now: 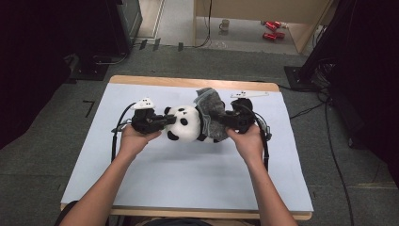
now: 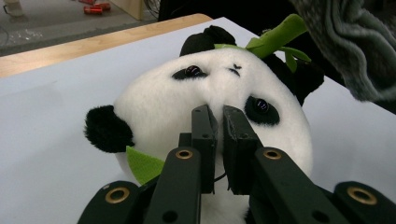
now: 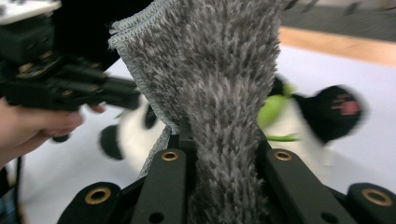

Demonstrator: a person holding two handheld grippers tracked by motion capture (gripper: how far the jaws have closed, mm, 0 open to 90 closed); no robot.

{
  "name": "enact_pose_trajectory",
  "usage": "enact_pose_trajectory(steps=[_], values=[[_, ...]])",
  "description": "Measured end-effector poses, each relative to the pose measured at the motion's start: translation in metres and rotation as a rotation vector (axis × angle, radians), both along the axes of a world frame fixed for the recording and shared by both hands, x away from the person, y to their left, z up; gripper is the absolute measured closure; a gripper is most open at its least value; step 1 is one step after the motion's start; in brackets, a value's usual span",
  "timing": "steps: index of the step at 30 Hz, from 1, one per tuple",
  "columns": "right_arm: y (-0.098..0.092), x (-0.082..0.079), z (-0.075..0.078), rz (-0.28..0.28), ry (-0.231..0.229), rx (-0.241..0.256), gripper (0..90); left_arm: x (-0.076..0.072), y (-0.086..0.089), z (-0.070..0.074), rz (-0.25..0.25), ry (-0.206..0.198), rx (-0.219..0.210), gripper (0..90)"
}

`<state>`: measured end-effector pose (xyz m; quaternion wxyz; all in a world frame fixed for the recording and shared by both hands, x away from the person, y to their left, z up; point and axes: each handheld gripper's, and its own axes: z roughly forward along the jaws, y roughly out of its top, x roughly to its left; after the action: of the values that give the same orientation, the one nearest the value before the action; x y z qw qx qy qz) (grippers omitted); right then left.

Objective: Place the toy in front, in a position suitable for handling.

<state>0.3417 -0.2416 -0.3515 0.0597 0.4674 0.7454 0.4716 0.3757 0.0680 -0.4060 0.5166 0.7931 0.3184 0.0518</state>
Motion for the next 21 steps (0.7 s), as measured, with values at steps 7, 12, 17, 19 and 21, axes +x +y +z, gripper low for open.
enact_pose_trajectory(steps=[7,12,17,19,21], values=[[0.013,0.012,-0.028,0.021,0.070,-0.079,77.0,0.000,0.000,-0.001,0.003,-0.009,0.018,84.7],[-0.002,0.020,-0.035,-0.017,0.087,-0.052,76.7,0.001,0.001,-0.003,0.006,-0.003,0.018,84.7],[-0.021,0.019,-0.026,-0.082,0.078,-0.093,76.8,0.001,0.003,-0.005,0.007,0.004,0.021,84.6],[-0.028,0.019,-0.021,-0.096,0.067,-0.093,76.9,0.000,0.002,-0.005,0.005,0.004,0.028,84.6],[-0.035,0.019,-0.014,-0.115,0.053,-0.088,77.0,0.000,0.002,-0.005,0.005,0.001,0.035,84.6]])
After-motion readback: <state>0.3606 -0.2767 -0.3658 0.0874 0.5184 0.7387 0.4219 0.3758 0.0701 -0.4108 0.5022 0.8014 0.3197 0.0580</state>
